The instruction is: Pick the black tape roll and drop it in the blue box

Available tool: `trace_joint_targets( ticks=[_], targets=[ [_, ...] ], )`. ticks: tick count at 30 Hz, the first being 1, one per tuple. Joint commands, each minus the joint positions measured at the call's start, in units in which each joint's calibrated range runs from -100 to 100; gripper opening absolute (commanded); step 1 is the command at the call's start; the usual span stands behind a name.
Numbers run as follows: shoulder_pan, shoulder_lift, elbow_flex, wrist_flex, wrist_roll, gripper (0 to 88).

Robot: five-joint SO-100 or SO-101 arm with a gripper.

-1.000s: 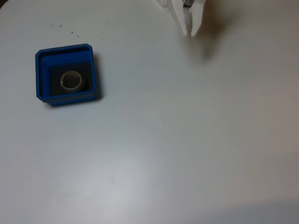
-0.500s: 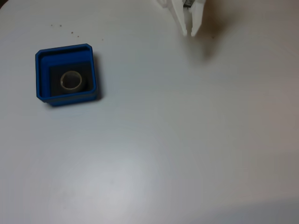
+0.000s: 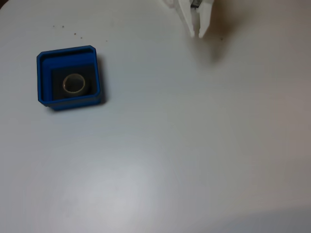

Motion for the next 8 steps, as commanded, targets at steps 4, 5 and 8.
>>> trace_joint_targets(
  ticks=[4,5,8],
  targets=[
    [-0.2,-3.1,0.9,-0.9,0.4,1.3],
    [-0.2,-3.1,0.9,-0.9,0.4,1.3],
    [-0.1,-3.1,0.9,-0.9,0.4,1.3]
  ],
)
